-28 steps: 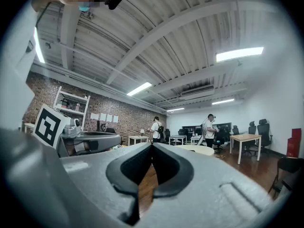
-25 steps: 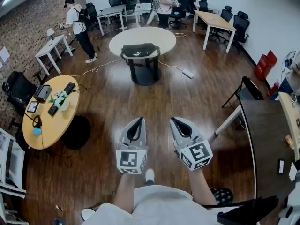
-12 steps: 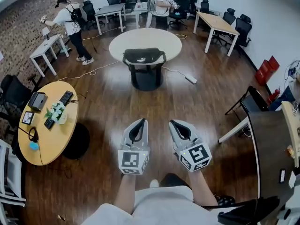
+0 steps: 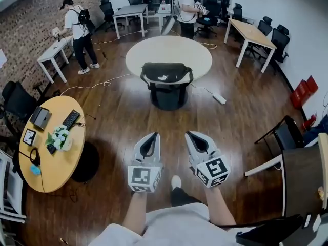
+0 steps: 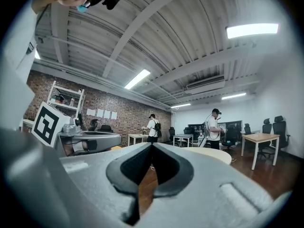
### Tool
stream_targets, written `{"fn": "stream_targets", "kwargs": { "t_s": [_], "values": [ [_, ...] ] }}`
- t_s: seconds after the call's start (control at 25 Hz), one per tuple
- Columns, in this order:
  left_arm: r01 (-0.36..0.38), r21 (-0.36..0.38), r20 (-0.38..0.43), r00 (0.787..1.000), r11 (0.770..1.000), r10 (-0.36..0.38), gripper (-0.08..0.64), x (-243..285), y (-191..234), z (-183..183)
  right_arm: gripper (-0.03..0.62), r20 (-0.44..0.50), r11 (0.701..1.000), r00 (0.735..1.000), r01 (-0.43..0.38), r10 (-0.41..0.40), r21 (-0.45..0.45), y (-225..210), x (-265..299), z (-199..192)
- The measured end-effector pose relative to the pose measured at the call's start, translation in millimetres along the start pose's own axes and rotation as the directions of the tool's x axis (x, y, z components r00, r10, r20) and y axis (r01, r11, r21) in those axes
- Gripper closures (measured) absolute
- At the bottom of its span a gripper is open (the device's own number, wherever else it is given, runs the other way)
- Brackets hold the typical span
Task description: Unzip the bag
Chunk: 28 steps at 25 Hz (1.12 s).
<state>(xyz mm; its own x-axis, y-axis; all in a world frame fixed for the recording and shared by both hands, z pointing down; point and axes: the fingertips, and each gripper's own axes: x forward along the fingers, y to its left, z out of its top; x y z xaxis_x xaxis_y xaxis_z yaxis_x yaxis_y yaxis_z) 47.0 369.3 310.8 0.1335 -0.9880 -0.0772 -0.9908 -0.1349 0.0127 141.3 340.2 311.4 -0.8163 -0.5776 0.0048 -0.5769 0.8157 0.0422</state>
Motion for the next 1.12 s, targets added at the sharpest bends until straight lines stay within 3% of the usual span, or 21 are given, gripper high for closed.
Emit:
{"fn": "stream_targets", "kwargs": {
  "t_s": [0.36, 0.64, 0.84, 1.12],
  "values": [
    [0.009, 0.036, 0.015, 1.000, 0.999, -0.010, 0.542, 173.2, 38.4, 12.0, 0.600, 0.033, 1.000, 0.999, 0.008, -0.008, 0.023, -137.3, 114.6, 10.9],
    [-0.001, 0.026, -0.032, 0.999, 1.000, 0.002, 0.543, 254.5, 78.4, -14.7, 0.600, 0.020, 0.998, 1.000, -0.004, 0.002, 0.070, -186.5, 189.3, -16.1],
    [0.015, 0.014, -0.048, 0.999, 1.000, -0.014, 0.541, 330.3, 136.4, -46.0, 0.600, -0.019, 0.997, 1.000, -0.023, 0.024, 0.072, -213.1, 277.0, -46.1],
    [0.104, -0.005, -0.026, 0.994, 0.995, -0.104, 0.541, 472.5, 231.5, -62.3, 0.600, -0.057, 0.997, 0.996, 0.071, -0.069, 0.036, -289.6, 415.8, -61.6]
  ]
}}
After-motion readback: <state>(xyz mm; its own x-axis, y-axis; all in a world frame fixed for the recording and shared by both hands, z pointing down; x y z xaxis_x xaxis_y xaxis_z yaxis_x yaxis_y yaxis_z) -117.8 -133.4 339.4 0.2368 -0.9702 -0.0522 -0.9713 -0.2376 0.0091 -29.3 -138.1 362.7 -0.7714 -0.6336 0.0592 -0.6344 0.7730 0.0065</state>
